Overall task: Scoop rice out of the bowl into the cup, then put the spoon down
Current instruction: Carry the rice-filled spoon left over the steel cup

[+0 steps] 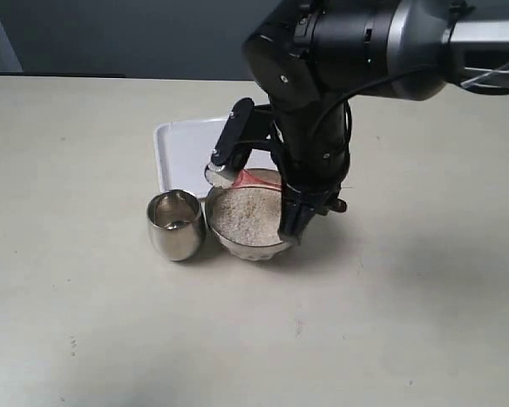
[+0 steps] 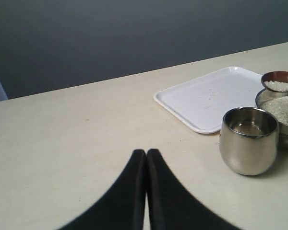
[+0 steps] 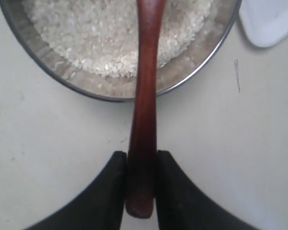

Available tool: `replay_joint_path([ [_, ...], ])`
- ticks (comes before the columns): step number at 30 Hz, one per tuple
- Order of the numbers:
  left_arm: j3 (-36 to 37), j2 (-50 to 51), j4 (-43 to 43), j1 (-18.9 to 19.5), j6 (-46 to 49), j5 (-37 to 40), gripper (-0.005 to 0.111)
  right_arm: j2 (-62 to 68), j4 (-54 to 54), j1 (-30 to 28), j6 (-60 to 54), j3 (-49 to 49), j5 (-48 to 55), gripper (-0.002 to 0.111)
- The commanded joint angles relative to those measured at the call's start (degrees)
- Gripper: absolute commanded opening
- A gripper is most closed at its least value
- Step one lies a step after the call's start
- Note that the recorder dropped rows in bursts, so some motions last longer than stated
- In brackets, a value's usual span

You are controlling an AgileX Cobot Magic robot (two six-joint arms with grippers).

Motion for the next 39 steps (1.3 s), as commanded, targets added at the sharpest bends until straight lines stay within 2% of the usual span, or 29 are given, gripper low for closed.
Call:
replay_joint_path([
  [1, -0.1, -0.2, 0.1, -0.3, -0.3, -0.8, 0.0, -0.7, 1.6, -0.3, -0.3, -2.2, 0.0, -0.001],
  [10, -0.1, -0.2, 0.1, -0.3, -0.3, -0.8, 0.0, 1.2, 6.2, -0.1, -0.8, -3.5, -0.1, -0.001],
  [20, -0.1, -0.2, 0.1, -0.3, -0.3, -0.8, 0.0, 2.5, 5.0, 3.4, -1.0, -3.5, -4.1, -0.001],
  [39, -0.1, -0.2, 0.1, -0.3, -0.3, -0.8, 0.0, 4.2, -12.4, 9.6, 6.2, -3.5, -4.3, -0.001],
])
